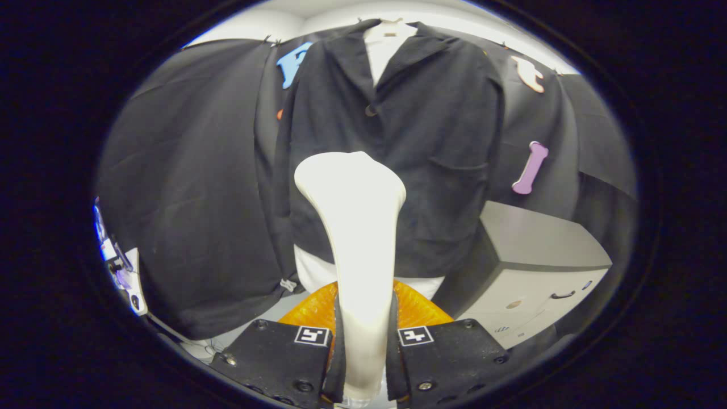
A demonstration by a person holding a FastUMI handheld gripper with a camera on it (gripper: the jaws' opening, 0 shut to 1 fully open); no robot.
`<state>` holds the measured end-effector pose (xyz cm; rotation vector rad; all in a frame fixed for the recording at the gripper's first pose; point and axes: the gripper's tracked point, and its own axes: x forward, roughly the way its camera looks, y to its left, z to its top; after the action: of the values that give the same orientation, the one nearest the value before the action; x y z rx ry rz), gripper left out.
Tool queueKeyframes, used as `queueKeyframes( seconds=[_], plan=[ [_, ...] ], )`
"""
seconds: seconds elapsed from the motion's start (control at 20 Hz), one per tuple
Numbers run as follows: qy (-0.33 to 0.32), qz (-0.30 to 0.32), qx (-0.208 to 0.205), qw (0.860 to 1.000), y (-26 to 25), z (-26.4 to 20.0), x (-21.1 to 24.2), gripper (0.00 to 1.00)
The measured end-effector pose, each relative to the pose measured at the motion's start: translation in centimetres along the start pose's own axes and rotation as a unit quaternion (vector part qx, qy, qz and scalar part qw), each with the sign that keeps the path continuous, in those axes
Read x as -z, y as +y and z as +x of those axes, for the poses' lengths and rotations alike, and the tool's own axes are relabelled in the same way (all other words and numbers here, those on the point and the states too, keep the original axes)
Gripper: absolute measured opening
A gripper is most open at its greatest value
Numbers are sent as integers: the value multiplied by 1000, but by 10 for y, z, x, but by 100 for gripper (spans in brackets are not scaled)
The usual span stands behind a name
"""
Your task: Iron the clothes twice with a garment steamer, once on the left side and once on the right side.
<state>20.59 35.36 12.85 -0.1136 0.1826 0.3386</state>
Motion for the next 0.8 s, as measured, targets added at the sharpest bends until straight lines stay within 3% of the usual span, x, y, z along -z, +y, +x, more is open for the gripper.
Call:
queueKeyframes(
  seconds=[0.35, 0.8],
  plan=[
    [-61, 46, 29, 997, -100, -82, 13, 31],
    [-83, 96, 82, 989, -232, -209, 109, 31]
  ],
)
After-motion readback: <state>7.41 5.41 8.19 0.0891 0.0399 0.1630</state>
